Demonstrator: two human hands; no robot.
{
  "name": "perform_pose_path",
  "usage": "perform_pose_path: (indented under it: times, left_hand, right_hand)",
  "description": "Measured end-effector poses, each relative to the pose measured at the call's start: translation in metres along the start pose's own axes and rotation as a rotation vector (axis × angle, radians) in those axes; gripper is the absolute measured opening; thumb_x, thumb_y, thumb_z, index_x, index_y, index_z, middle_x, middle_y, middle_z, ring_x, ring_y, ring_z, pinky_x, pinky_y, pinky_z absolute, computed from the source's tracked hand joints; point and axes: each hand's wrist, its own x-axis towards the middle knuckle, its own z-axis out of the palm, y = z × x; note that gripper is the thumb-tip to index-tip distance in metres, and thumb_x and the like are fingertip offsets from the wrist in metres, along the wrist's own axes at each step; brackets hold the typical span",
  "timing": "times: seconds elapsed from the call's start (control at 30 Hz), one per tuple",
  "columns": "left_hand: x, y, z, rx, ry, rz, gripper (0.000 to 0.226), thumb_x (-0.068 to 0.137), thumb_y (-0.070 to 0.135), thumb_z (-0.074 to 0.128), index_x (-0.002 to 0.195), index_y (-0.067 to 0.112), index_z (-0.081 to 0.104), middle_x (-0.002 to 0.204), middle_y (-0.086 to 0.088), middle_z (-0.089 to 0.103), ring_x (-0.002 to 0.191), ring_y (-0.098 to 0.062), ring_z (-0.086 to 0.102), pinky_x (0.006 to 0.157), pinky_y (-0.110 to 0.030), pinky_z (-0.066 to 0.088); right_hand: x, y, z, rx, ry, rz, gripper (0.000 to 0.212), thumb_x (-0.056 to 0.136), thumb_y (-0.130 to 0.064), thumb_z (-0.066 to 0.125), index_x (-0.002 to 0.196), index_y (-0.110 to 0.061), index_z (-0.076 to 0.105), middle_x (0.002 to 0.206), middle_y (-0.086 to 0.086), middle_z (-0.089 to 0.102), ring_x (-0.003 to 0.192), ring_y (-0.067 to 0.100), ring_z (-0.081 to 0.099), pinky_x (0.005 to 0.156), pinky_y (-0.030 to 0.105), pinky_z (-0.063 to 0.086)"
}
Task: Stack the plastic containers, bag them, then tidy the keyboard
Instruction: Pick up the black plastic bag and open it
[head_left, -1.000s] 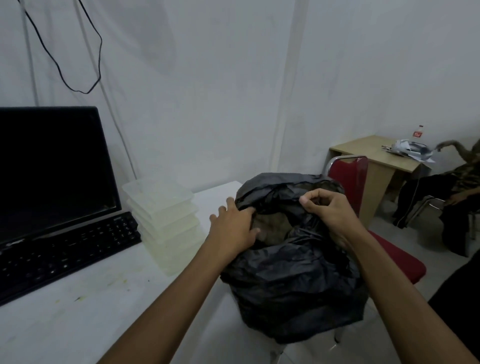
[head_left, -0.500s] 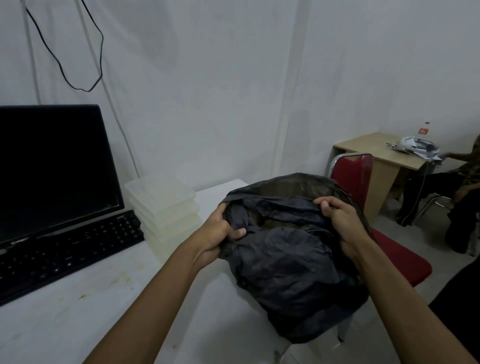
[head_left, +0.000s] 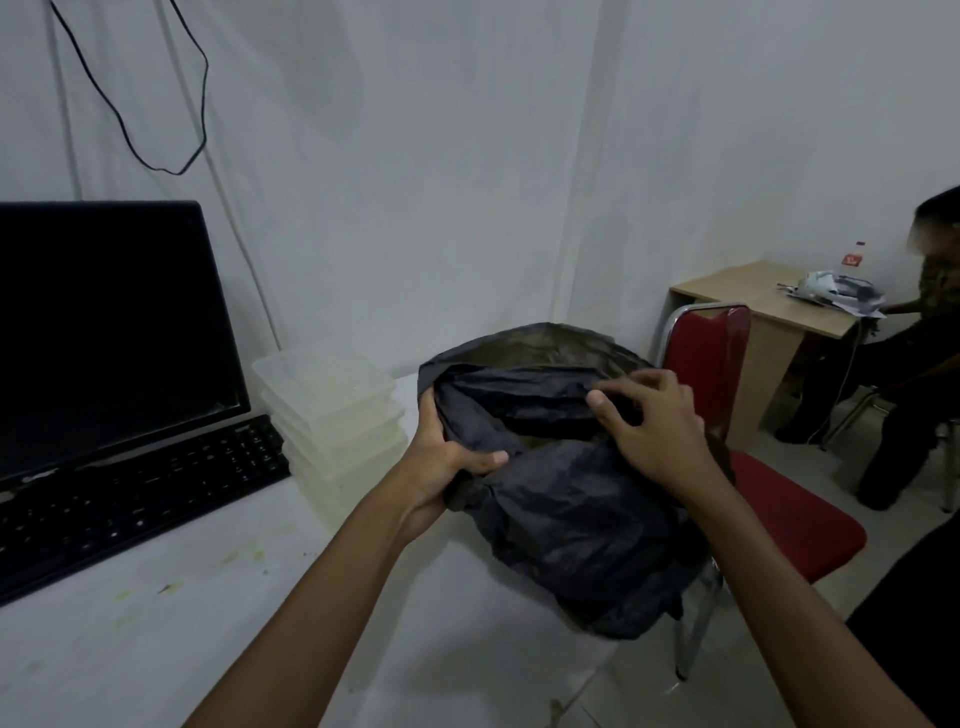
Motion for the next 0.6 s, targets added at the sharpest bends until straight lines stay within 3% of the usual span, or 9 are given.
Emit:
perform_pose_path:
  times: [0.1,0.17,0.23,0.3,0.33,0.4,0.43,0.53,0.6]
  left_hand:
    - [0.001,-0.006,0.011,-0.058,0.117,0.049,0.115,0.076,-0.026,0.078,0.15,0.051,0.033,0.145,0.003,0.06,0.128,-0.025,0.064,0.091,-0.044,0.064]
    - [0.002,-0.009,0.017,-0.089,0.187,0.073,0.12,0.075,-0.028,0.075,0.155,0.05,0.03,0.147,0.002,0.059,0.126,-0.024,0.065,0.088,-0.043,0.065]
    - [0.003,-0.009,0.021,-0.133,0.255,0.086,0.122,0.077,-0.03,0.07,0.157,0.05,0.027,0.149,0.002,0.057,0.125,-0.024,0.064,0.086,-0.043,0.066]
    - [0.006,-0.007,0.023,-0.195,0.287,0.084,0.125,0.079,-0.031,0.067,0.16,0.052,0.021,0.152,0.001,0.053,0.126,-0.026,0.063,0.091,-0.047,0.064]
    - [0.007,-0.007,0.025,-0.228,0.29,0.078,0.126,0.079,-0.032,0.065,0.16,0.053,0.019,0.153,-0.001,0.053,0.127,-0.028,0.064,0.095,-0.05,0.063]
    - [0.008,-0.005,0.028,-0.277,0.287,0.059,0.125,0.079,-0.034,0.063,0.159,0.053,0.02,0.152,-0.004,0.054,0.126,-0.03,0.065,0.098,-0.052,0.061]
    - [0.008,-0.005,0.029,-0.289,0.285,0.05,0.121,0.079,-0.035,0.061,0.156,0.051,0.025,0.149,-0.004,0.057,0.124,-0.03,0.066,0.095,-0.051,0.062]
    - [0.009,-0.007,0.03,-0.274,0.255,0.003,0.115,0.077,-0.037,0.058,0.145,0.052,0.031,0.144,-0.007,0.059,0.12,-0.032,0.067,0.089,-0.049,0.063]
    - [0.011,-0.012,0.029,-0.233,0.231,-0.04,0.121,0.077,-0.039,0.051,0.152,0.052,0.026,0.151,-0.009,0.055,0.12,-0.036,0.067,0.088,-0.049,0.064]
  right_hand:
    - [-0.013,-0.011,0.005,-0.091,-0.289,0.131,0.082,0.09,-0.083,0.021,0.12,-0.034,0.079,0.158,0.008,0.037,0.15,0.035,0.028,0.123,0.062,0.027]
    - [-0.017,-0.005,0.01,-0.194,-0.374,0.214,0.089,0.092,-0.084,0.018,0.11,-0.021,0.078,0.165,0.018,0.028,0.153,0.041,0.026,0.123,0.061,0.029]
    - [-0.018,0.003,0.013,-0.218,-0.418,0.32,0.095,0.087,-0.089,0.016,0.092,-0.011,0.069,0.16,0.03,0.037,0.145,0.044,0.041,0.116,0.054,0.041]
    - [-0.016,0.006,0.013,-0.152,-0.409,0.392,0.088,0.089,-0.088,0.018,0.08,-0.009,0.056,0.124,0.03,0.064,0.11,0.039,0.065,0.091,0.043,0.053]
    - [-0.015,0.008,0.011,-0.114,-0.374,0.404,0.083,0.094,-0.084,0.022,0.078,-0.009,0.052,0.1,0.022,0.067,0.089,0.033,0.066,0.077,0.038,0.052]
    - [-0.016,0.008,0.004,0.021,-0.276,0.412,0.075,0.1,-0.077,0.033,0.068,-0.01,0.046,0.07,0.008,0.051,0.062,0.022,0.052,0.06,0.033,0.04]
    - [-0.016,0.009,0.002,0.155,-0.223,0.423,0.074,0.1,-0.073,0.04,0.065,-0.009,0.047,0.067,0.006,0.047,0.059,0.02,0.048,0.061,0.032,0.038]
    - [-0.011,0.017,0.006,0.783,-0.08,0.533,0.064,0.099,-0.06,0.062,0.09,0.002,0.069,0.098,0.008,0.067,0.09,0.023,0.065,0.088,0.043,0.054]
    - [-0.003,0.023,0.007,1.149,0.058,0.627,0.061,0.091,-0.053,0.075,0.118,0.001,0.067,0.131,0.011,0.068,0.12,0.028,0.067,0.109,0.049,0.055]
